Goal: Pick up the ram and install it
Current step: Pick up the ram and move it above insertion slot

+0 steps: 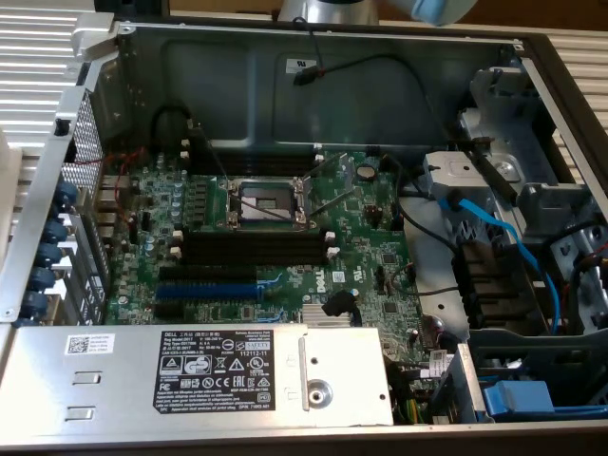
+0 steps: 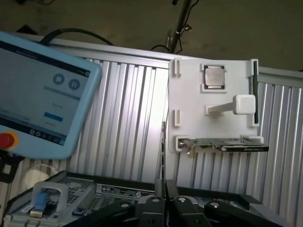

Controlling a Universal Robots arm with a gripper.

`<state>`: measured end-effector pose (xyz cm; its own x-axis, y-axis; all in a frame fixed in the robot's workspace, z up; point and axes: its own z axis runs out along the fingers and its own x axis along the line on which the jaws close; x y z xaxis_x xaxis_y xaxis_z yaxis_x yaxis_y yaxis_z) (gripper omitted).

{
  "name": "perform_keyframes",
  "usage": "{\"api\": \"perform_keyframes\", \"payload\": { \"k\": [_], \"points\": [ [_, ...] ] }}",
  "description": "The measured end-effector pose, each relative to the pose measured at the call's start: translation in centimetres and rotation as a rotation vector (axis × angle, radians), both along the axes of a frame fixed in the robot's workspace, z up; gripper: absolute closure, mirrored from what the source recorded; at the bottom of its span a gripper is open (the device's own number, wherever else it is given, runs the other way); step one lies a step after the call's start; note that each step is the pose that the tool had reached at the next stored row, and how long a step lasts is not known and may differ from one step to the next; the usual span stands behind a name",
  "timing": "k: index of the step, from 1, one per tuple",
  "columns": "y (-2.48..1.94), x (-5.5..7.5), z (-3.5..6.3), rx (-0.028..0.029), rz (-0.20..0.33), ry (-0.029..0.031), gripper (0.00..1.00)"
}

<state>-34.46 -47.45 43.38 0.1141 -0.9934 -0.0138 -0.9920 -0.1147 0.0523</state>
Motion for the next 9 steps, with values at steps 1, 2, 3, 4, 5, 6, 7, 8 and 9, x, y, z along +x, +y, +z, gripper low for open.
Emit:
{"api": "perform_keyframes", "payload": {
  "k": [1,2,3,4,5,6,7,8,9],
  "points": [
    [-0.08,0.5,0.12,0.0000,0.000,0.0006,0.87],
    [-0.15,0.9,0.23,0.0001,0.000,0.0012,0.87],
    [-0.22,1.4,0.35,0.0001,0.000,0.0018,0.87],
    [-0.29,1.8,0.47,0.0000,0.000,0.0026,0.87],
    [-0.36,2.3,0.59,0.0000,0.000,0.0033,0.87],
    [-0.41,2.7,0.70,0.0000,0.000,0.0039,0.87],
    [-0.45,3.2,0.82,0.0000,0.000,0.0046,0.87],
    [-0.48,3.7,0.92,0.0000,0.000,0.0052,0.87],
    [-0.50,4.1,1.01,-0.0001,0.000,0.0058,0.87]
  ]
}}
